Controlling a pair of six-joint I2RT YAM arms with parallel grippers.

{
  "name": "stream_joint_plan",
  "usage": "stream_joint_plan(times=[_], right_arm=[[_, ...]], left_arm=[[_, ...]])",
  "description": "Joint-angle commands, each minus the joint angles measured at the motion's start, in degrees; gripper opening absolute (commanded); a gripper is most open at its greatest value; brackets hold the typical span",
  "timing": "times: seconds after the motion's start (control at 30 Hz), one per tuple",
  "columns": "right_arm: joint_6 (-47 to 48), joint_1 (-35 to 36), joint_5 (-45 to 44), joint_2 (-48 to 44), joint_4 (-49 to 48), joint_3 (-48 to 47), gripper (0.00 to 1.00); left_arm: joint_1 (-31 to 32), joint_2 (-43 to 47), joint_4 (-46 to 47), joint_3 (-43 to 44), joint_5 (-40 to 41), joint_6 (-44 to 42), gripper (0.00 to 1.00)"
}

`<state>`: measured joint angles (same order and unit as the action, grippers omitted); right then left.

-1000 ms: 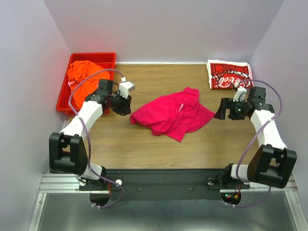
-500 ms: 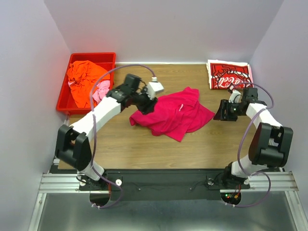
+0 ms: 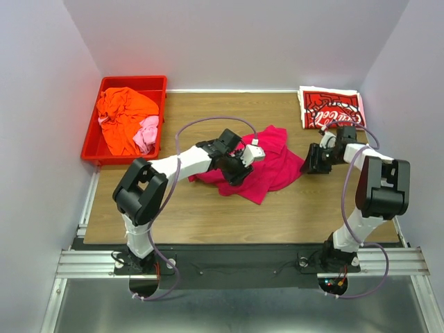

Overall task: Fold and stack the t-shirts
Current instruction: Flatten the tshirt out

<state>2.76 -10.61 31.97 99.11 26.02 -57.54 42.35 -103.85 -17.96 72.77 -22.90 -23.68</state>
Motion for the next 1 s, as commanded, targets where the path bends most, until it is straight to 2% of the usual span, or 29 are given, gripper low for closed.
stream_joint_plan(times=[0.0,0.03,0.07,0.1,0.13,0.17,0.27,0.5,0.53,0.77,0.97], right_arm=[[-2.1,1.0,-0.5,2.4,-3.8,-2.2,0.49],[-2.1,1.0,-0.8,2.5,-3.8,-2.3,0.41],[-1.9,1.0,-1.1,2.5,-3.8,-2.2,0.35],[-1.6,1.0,-1.6,2.1,-3.8,-2.1,0.21],[-1.5,1.0,-2.8,1.9,-3.7,-1.9,0.12],[-1.5,1.0,-3.7,1.6,-3.6,-1.8,0.01],[-0.7,1.0,-6.4,-0.4,-3.4,-0.9,0.01],[3.0,0.7,-11.2,-8.4,-0.8,1.6,0.01],[4.4,0.6,-11.6,-9.2,-0.1,1.7,0.01],[12.9,-0.6,-17.2,-14.5,7.3,2.4,0.01],[21.0,-2.4,-21.9,-17.2,9.3,4.1,0.00]], left_arm=[[0.6,-1.8,1.4,0.6,1.4,2.3,0.45],[0.3,-2.0,0.6,1.0,0.6,2.3,0.37],[0.0,-0.9,-0.4,1.3,-0.3,2.4,0.22],[-0.3,0.3,-0.5,1.1,-2.3,2.7,0.16],[-0.9,1.6,-0.5,0.9,-3.3,3.1,0.12],[-1.9,4.5,-1.4,0.8,-4.1,3.7,0.02],[-4.9,10.3,-3.1,0.4,-7.2,4.5,0.00],[-19.3,18.9,-11.2,-4.0,-9.5,-0.1,0.00],[-23.1,19.0,-12.0,-4.3,-9.9,-1.6,0.00],[-37.4,16.6,-16.3,-4.7,-11.4,-4.8,0.00],[-44.4,12.9,-15.6,-6.1,-5.0,-5.6,0.00]])
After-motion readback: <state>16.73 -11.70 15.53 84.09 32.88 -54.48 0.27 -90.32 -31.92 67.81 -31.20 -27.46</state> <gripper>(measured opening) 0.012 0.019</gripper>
